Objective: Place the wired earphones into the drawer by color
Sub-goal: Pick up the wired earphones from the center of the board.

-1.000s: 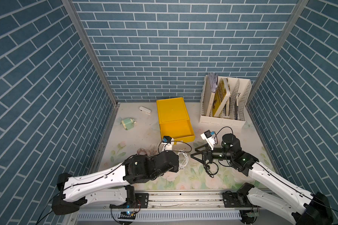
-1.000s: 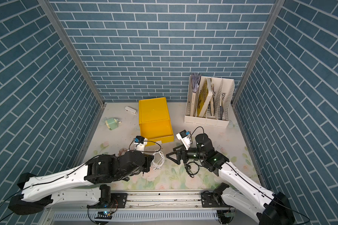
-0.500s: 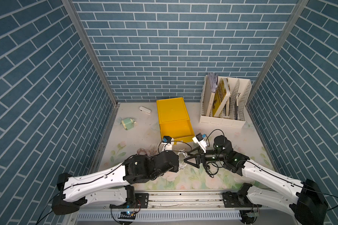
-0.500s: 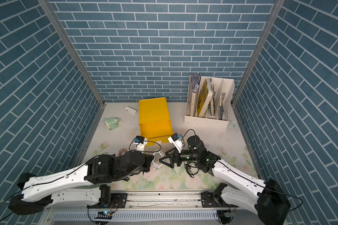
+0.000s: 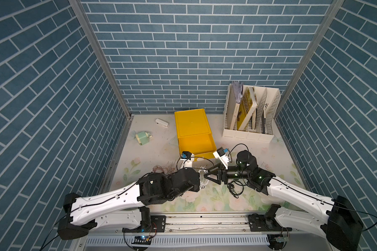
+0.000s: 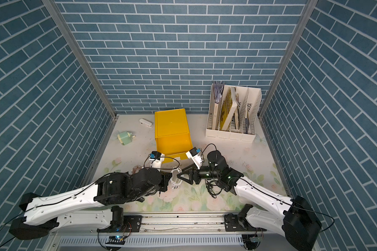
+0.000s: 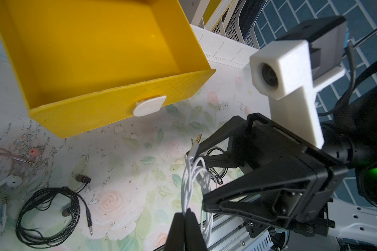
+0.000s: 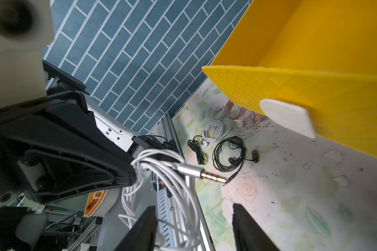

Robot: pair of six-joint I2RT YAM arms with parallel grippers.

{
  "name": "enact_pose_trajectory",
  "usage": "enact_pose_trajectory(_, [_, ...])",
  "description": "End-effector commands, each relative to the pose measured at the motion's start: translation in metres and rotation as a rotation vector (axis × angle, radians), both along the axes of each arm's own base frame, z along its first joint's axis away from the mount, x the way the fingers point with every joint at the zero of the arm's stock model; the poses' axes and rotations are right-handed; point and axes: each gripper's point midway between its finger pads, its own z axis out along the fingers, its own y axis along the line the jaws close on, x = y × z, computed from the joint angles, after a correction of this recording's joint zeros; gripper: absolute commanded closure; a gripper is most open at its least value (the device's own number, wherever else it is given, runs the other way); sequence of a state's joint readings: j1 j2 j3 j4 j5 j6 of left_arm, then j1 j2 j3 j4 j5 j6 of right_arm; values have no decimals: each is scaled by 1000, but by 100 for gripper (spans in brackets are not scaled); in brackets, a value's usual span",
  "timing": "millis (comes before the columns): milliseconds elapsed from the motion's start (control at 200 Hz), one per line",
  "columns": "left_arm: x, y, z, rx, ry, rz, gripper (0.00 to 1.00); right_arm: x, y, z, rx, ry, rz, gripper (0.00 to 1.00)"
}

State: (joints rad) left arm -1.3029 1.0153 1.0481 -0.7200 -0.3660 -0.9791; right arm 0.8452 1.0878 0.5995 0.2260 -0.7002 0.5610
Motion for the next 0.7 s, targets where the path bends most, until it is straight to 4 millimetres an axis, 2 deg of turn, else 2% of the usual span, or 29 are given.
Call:
enact_pose_trajectory(0, [1, 2, -4, 9, -17, 5, 98, 0, 8, 17, 43, -30, 23, 53])
enact_pose_trajectory(210, [3, 6, -8, 15, -19, 26, 96, -2, 9, 16, 40, -26, 30, 76])
enact_pose_trajectory(300, [4, 8, -9, 18, -21, 33, 95, -2, 9, 19, 43, -29, 26, 80])
enact_pose_trajectory(400, [5, 12, -9, 20, -24, 50, 91, 0, 8, 19, 37, -32, 13, 90])
enact_pose_trajectory(575, [7, 24, -3, 5, -35, 91, 70, 4, 6, 22, 18, -48, -13, 92])
enact_pose_trajectory(695, [10, 42, 14, -14, -60, 142, 56, 10, 5, 31, -4, -72, -43, 95])
